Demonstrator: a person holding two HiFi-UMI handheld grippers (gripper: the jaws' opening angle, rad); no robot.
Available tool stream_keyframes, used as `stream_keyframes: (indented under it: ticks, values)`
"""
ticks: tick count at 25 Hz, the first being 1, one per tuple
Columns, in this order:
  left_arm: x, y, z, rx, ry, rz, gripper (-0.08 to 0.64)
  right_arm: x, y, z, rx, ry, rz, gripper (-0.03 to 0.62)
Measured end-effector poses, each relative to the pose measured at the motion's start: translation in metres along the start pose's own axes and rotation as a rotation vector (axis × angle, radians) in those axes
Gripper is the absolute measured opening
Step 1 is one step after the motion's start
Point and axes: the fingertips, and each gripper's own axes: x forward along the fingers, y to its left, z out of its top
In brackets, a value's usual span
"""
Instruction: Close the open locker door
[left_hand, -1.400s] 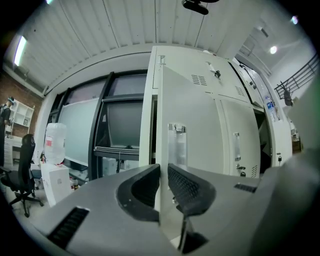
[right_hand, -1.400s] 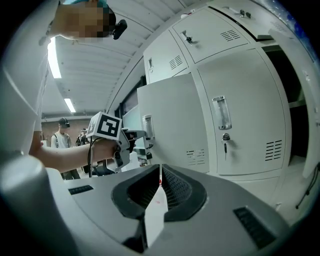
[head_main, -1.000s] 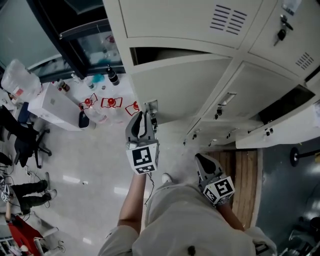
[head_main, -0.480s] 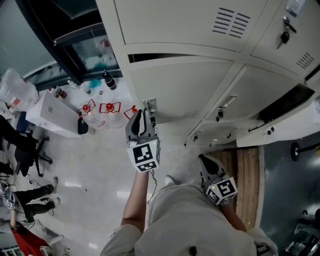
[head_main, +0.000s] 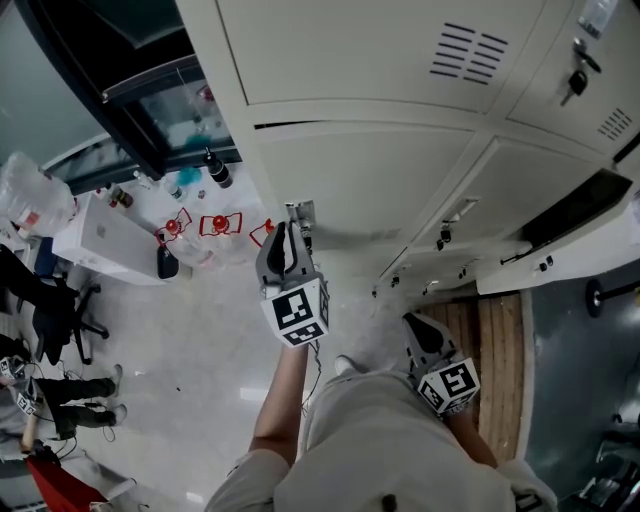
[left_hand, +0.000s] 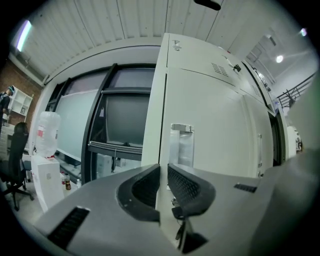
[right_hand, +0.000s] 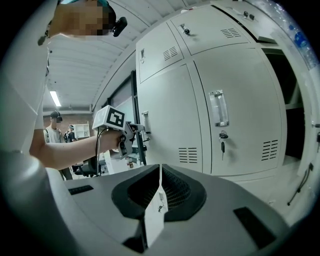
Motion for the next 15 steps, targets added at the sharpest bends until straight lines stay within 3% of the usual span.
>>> stream_keyframes:
  ticks: [11,15]
  values:
    - [0.013,0.001,-0.003,0.016,0.036,0.057,0.052,0.009,-0.002,0.0,-0.005,0.008,-0.012,0.034]
    - [0.018,0.003,0.0,0.023,0.006,0.064,0.054,0.009,-0.004,0.0,-0.011,0.013,-0.022,0.034]
